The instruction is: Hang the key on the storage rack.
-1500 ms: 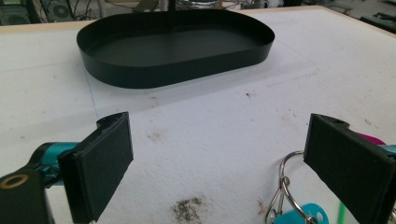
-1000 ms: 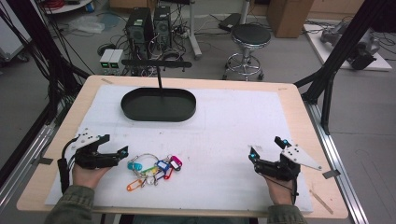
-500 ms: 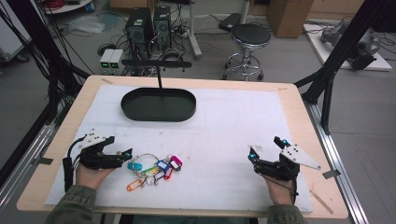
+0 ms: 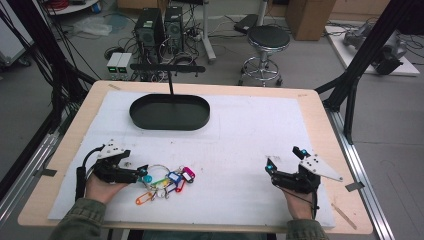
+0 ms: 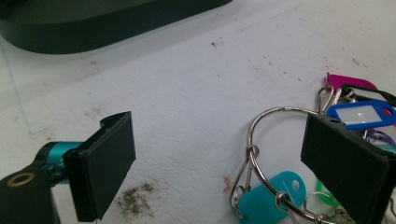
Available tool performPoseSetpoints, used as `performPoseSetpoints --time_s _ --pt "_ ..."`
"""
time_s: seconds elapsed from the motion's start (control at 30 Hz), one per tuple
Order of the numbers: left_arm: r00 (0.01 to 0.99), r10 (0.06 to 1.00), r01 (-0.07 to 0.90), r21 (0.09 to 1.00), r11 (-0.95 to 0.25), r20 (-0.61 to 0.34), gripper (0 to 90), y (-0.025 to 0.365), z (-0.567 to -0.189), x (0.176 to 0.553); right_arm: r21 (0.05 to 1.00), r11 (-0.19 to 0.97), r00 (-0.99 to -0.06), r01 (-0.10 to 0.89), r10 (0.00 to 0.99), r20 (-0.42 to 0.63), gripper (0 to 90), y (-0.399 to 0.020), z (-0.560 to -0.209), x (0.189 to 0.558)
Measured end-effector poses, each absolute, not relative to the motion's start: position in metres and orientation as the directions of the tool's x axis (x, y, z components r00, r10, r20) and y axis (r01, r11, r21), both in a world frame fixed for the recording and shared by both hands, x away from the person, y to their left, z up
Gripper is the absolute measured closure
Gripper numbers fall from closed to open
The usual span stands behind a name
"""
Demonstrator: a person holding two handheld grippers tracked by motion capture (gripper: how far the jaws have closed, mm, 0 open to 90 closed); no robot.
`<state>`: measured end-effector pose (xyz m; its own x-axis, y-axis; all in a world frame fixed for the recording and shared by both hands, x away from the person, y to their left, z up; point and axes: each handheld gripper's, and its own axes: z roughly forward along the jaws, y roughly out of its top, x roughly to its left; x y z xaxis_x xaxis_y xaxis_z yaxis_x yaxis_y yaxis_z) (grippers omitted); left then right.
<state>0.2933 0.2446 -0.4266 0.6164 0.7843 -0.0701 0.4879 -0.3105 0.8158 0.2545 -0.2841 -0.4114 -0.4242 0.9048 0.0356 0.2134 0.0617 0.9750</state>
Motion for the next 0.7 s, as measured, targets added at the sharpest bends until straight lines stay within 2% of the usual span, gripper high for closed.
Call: performPoseSetpoints --time_s 0.37,0.7 --pt "0.657 0.749 0.530 0.760 -0.376 -0.088 12.4 0.238 -0.435 0.300 0.974 0.070 -0.428 0.215 0.903 0.029 0.5 -0.283 -0.412 0.255" --pt "0.696 0.711 0.524 0.750 -0.404 -0.104 24.0 0.230 -0.436 0.302 0.974 0.076 -0.433 0.214 0.901 0.024 0.5 -0.282 -0.412 0.256"
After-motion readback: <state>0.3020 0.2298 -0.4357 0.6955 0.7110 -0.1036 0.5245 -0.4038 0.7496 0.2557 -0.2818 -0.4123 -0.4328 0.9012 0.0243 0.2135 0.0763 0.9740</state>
